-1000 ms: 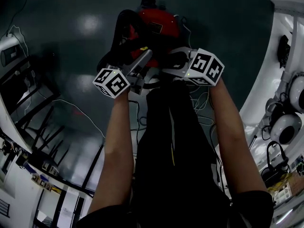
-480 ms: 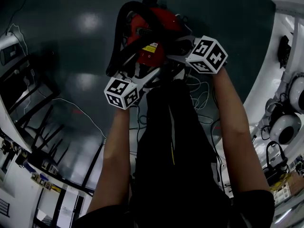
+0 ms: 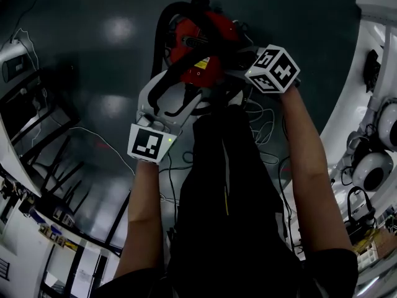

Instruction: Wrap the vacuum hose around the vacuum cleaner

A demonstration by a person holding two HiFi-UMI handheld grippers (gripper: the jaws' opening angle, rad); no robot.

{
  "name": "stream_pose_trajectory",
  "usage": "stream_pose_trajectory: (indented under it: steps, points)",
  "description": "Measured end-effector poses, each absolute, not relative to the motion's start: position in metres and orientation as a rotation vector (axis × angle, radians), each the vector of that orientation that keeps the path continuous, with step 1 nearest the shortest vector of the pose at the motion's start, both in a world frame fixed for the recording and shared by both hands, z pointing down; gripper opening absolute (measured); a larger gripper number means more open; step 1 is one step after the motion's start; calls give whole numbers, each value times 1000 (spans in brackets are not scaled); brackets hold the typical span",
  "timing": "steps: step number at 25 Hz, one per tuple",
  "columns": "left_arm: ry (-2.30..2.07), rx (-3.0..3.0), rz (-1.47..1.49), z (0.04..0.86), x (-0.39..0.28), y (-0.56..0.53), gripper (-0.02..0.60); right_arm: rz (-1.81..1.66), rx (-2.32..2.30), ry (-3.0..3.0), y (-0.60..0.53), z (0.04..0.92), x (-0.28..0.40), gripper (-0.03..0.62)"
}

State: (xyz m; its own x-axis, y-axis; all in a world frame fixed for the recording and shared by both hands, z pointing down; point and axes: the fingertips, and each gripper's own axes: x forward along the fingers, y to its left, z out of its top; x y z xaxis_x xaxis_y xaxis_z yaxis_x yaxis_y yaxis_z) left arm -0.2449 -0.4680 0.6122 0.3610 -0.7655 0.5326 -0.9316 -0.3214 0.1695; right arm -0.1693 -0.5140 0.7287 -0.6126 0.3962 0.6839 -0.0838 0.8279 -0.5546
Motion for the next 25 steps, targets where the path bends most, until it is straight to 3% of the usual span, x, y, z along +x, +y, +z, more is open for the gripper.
stream_pose_trajectory:
  steps: [6, 9, 10, 11, 25]
  points:
    - [-1241, 2170, 789, 671, -248, -492, 369, 718, -207, -2146, -514, 723, -174, 167]
    - [-1098, 2158, 1014, 695, -243, -492, 291, 719, -206, -2150, -514, 723, -176, 167]
    - [-1092, 2147, 1051, 700, -245, -494, 213, 716, -208, -2149, -513, 723, -175, 167]
    - [-1090, 2138, 1057, 704, -246, -496, 181, 716, -206, -2146, -513, 724, -175, 167]
    - [-1192, 2114, 1014, 701, -270, -467, 176, 713, -210, -2170, -520, 701, -190, 163]
